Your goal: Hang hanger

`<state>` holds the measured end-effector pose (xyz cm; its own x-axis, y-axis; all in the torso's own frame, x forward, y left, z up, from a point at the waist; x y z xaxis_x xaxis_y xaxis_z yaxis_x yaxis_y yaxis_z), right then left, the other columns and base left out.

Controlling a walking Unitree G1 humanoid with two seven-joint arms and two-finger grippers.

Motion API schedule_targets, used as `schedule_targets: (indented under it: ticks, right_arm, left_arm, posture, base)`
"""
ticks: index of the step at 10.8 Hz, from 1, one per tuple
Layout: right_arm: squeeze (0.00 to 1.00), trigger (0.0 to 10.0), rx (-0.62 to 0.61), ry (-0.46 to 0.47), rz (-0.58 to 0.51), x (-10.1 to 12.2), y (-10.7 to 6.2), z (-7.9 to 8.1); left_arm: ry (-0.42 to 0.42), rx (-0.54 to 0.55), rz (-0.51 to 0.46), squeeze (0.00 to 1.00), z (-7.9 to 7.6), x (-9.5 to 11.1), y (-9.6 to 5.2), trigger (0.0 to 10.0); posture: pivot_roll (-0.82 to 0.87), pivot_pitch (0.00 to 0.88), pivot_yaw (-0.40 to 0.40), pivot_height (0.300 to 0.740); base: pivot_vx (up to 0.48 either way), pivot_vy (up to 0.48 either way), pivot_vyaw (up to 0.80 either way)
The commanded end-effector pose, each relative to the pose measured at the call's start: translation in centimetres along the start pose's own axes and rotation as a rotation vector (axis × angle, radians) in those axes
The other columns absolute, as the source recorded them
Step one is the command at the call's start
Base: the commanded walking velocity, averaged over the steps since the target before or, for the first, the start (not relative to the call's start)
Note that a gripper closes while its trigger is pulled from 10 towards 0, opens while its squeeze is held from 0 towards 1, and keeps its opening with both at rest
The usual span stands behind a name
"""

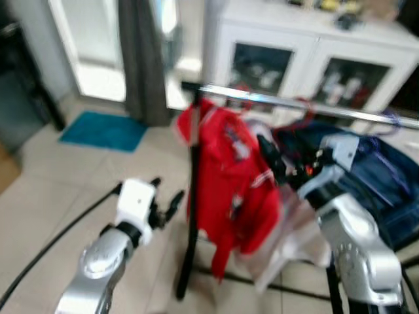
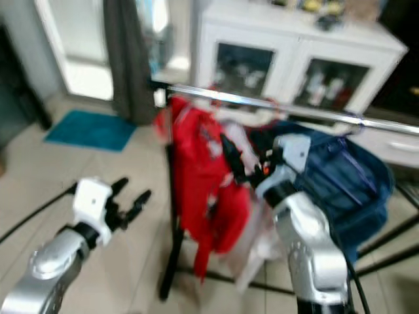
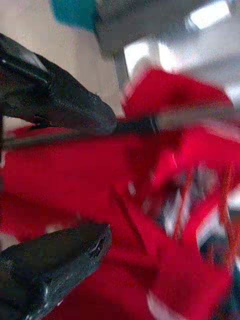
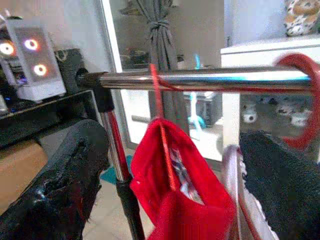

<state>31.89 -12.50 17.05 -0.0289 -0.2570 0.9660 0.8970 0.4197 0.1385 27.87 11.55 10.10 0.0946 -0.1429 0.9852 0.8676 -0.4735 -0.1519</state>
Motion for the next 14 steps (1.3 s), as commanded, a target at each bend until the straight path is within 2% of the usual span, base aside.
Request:
schedule_targets:
  ticks: [1,3,4,5,6,7,8,9,10,13,14]
  right_arm:
    - [1.00,10.0,0.049,0.012,0.005,0.3,0.3,0.6]
    - [1.00,10.0,0.204,0.050,0.055,0.3,1.3,2.3]
    - [1.00,10.0,0.244,0.025,0.103,-0.1,2.5,2.2]
    - [1.00,10.0,0.219,0.005,0.162,-0.8,3.5,1.6]
    - [0.80,10.0,0.193,-0.066,0.251,-2.0,4.7,1.0]
    - [0.00,10.0,0.137,-0.137,0.307,-2.6,6.2,0.1]
    - [0.00,10.0,0.086,-0.163,0.320,-2.5,7.1,-0.5]
    - [0.00,10.0,0.072,-0.158,0.323,-2.3,8.1,-0.4]
    - [0.00,10.0,0.093,-0.140,0.311,-2.1,8.9,0.6]
    - [0.00,10.0,0.025,-0.159,0.308,-2.4,11.4,0.1]
    - [0.00,0.0,-0.021,-0.143,0.305,-2.3,11.9,-0.4]
  left_arm:
    - [0.005,-0.066,-0.002,0.00,-0.9,0.4,-0.2,10.0]
    - [0.031,-0.150,0.000,0.00,-1.2,1.1,-0.6,10.0]
    - [0.040,-0.228,-0.008,0.00,-1.6,1.9,-0.9,10.0]
    - [0.036,-0.275,-0.012,0.00,-1.9,2.3,-1.2,10.0]
    - [0.045,-0.323,0.008,0.00,-2.1,2.2,-1.6,10.0]
    - [0.058,-0.356,0.027,0.00,-2.2,2.1,-1.9,10.0]
    - [0.055,-0.365,0.030,0.00,-2.3,2.1,-2.0,10.0]
    - [0.041,-0.382,0.038,0.00,-2.5,2.1,-2.2,10.0]
    - [0.039,-0.398,0.059,0.00,-2.7,1.5,-2.6,10.0]
    - [0.042,-0.412,0.064,0.00,-2.7,1.7,-2.6,10.0]
    - [0.044,-0.411,0.065,0.00,-2.6,1.8,-2.7,10.0]
  posture:
    - [0.02,0.006,-0.057,0.740]
    - [0.03,0.018,-0.061,0.740]
    - [0.04,0.025,-0.060,0.740]
    - [0.04,0.030,-0.058,0.740]
    - [0.04,0.034,-0.050,0.740]
    - [0.04,0.038,-0.047,0.740]
    - [0.04,0.040,-0.045,0.740]
    - [0.04,0.045,-0.037,0.740]
    - [0.04,0.047,-0.029,0.740]
    - [0.05,0.048,-0.027,0.740]
    - [0.06,0.047,-0.029,0.740]
  base:
    - [0.000,0.000,0.00]
    - [0.000,0.000,0.00]
    - [0.000,0.000,0.00]
    - [0.000,0.000,0.00]
    - [0.000,0.000,0.00]
    - [0.000,0.000,0.00]
    - [0.000,0.000,0.00]
    - [0.000,0.000,0.00]
    - [0.000,0.000,0.00]
    - [0.000,0.000,0.00]
    - [0.000,0.000,0.00]
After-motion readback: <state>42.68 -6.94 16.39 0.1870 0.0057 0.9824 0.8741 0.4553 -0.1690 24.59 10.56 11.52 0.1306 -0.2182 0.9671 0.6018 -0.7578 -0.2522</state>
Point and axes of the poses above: a point about 5 cm out from each wrist's last joint towards the gripper, its own y axis pointing out of the wrist towards the gripper, its own x axis along the axis of the wrist's last joint, z = x × y, the point moved 6 cm from there along y, pointing out of the wrist towards the gripper
